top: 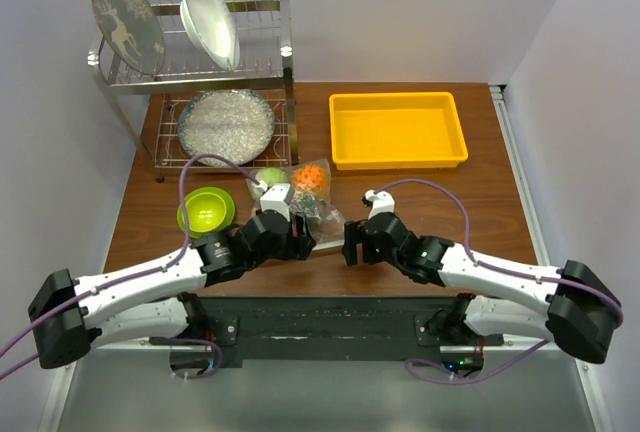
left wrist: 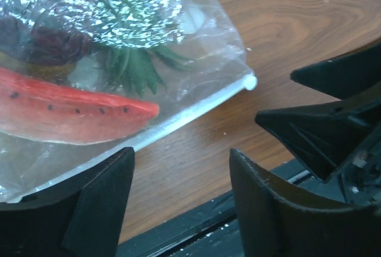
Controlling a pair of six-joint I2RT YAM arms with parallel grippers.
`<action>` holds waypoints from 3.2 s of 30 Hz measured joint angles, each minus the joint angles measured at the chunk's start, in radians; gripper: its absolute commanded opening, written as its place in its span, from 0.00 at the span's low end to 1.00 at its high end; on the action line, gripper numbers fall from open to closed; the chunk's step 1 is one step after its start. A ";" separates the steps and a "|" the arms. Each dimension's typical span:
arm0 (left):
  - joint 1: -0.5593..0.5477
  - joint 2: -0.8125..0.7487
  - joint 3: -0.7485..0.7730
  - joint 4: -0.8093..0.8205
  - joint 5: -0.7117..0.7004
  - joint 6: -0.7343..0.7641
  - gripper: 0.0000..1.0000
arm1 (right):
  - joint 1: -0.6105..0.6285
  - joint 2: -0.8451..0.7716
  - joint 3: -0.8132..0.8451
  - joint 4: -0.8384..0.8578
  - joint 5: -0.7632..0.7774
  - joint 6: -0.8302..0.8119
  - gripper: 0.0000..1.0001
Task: Open the zip-top bag and remove the fake food
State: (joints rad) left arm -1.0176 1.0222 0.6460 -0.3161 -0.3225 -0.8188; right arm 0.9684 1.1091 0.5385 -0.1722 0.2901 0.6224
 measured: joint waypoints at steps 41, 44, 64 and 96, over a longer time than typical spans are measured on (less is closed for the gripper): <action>-0.019 0.172 0.013 0.160 0.120 0.189 0.45 | -0.237 0.111 -0.064 0.335 -0.345 0.200 0.00; -0.033 0.172 0.013 0.204 0.137 0.268 0.48 | -0.237 0.086 -0.027 0.267 -0.345 0.200 0.00; -0.197 0.140 -0.055 0.579 -0.144 0.768 0.60 | -0.236 0.228 0.426 -0.308 -0.389 0.370 0.00; -0.339 0.315 -0.361 1.492 -0.116 1.568 0.40 | -0.236 0.344 0.739 -0.688 -0.368 0.509 0.00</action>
State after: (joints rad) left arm -1.3563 1.3373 0.2848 1.1759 -0.4389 0.7494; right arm 0.7322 1.4532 1.2770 -0.8604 -0.0776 1.1309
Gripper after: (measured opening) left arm 0.411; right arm 0.008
